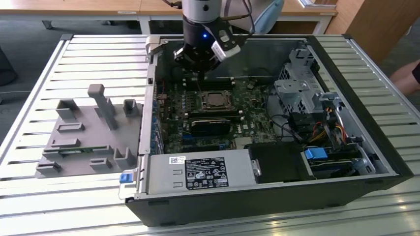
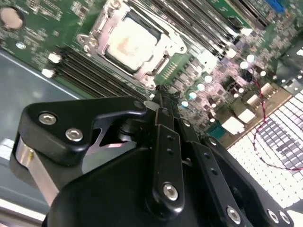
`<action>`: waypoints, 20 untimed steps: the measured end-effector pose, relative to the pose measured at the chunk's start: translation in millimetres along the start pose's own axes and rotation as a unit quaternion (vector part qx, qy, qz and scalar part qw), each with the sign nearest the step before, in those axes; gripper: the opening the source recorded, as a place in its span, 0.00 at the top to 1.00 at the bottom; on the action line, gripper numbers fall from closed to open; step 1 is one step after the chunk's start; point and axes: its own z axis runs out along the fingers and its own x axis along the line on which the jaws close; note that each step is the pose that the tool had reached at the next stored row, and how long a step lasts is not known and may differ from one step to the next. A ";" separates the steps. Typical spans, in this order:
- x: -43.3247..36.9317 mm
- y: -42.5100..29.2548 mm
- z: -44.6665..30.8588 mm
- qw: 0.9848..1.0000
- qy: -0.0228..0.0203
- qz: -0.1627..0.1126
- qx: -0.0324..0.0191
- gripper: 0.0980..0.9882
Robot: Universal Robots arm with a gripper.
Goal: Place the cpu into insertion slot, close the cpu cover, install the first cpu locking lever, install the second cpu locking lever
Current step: 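Install the first cpu locking lever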
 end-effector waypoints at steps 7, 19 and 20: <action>15.5 2.1 3.5 1.000 -0.009 0.004 0.001 0.99; 22.9 5.9 8.9 1.000 -0.011 0.018 -0.005 0.99; 22.9 5.9 9.0 1.000 -0.011 0.018 -0.005 0.99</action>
